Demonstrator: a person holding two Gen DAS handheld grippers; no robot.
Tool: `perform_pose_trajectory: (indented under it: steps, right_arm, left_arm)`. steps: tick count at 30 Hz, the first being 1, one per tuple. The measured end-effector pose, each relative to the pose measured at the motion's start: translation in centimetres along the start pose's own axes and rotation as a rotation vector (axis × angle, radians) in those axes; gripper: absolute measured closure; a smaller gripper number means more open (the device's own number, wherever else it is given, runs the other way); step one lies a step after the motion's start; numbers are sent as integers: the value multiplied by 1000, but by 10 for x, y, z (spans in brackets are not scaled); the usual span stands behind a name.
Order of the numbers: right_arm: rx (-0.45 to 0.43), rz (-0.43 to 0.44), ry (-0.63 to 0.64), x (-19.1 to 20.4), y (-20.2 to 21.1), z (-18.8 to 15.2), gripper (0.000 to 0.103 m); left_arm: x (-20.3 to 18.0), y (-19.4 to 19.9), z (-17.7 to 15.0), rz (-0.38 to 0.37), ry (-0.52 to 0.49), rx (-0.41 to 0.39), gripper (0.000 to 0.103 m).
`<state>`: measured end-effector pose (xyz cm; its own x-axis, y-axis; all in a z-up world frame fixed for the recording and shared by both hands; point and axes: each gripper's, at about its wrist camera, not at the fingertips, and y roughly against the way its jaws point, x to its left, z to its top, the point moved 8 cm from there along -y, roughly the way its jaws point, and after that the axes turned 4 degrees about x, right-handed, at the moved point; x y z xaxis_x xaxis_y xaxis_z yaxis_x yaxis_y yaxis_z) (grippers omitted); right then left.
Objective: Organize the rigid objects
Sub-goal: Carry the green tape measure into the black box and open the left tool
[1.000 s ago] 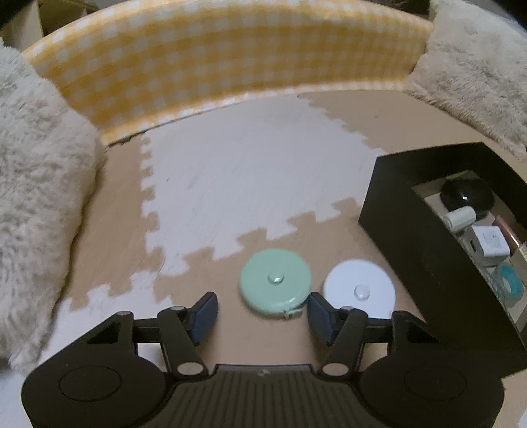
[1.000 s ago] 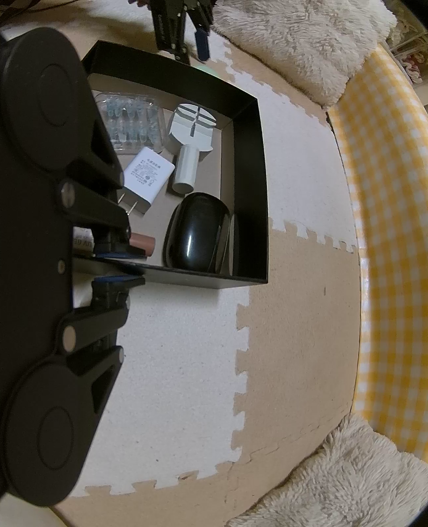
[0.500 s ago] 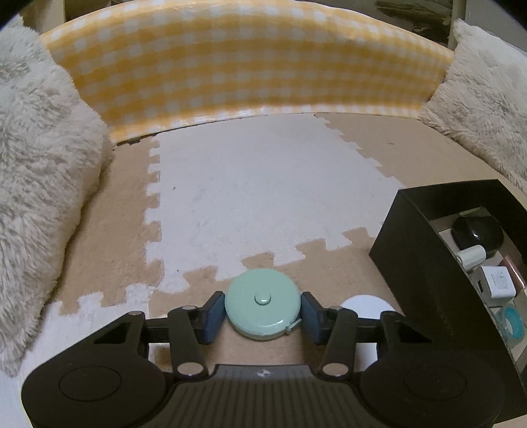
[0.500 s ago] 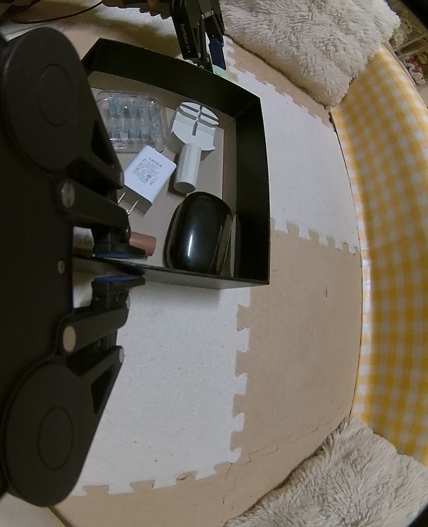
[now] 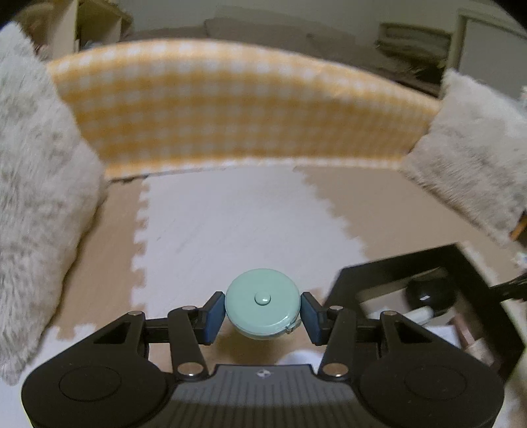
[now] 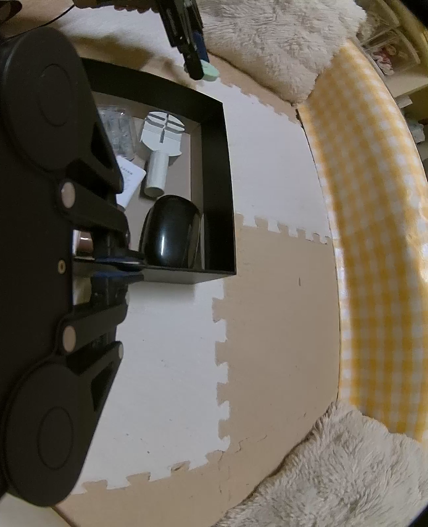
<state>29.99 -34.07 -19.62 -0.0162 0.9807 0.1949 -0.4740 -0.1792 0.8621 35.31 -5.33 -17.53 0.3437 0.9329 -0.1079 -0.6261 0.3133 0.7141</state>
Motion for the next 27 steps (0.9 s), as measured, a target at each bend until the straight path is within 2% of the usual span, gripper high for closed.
perform_pose_trajectory:
  steps: [5, 8, 12, 15, 19, 23, 27]
  right_arm:
    - [0, 0, -4, 1, 0, 0, 97]
    - [0, 0, -3, 1, 0, 0, 97]
    - [0, 0, -4, 1, 0, 0, 97]
    - [0, -1, 0, 1, 0, 0, 97]
    - [0, 1, -3, 1, 0, -1, 97]
    - [0, -2, -1, 1, 0, -1, 97]
    - [1, -7, 4, 1, 0, -1, 97]
  left_arm:
    - [-31, 16, 11, -68, -33, -26, 53]
    - [-52, 24, 7, -114, -62, -15, 53]
    - [-83, 26, -7, -179, -112, 37, 53]
    - [-103, 23, -21, -197, -163, 101, 53]
    - [-125, 20, -38, -244, -206, 149, 53]
    - [-143, 12, -49, -299, -194, 181, 53]
    - [-155, -3, -58, -348, -117, 234, 53]
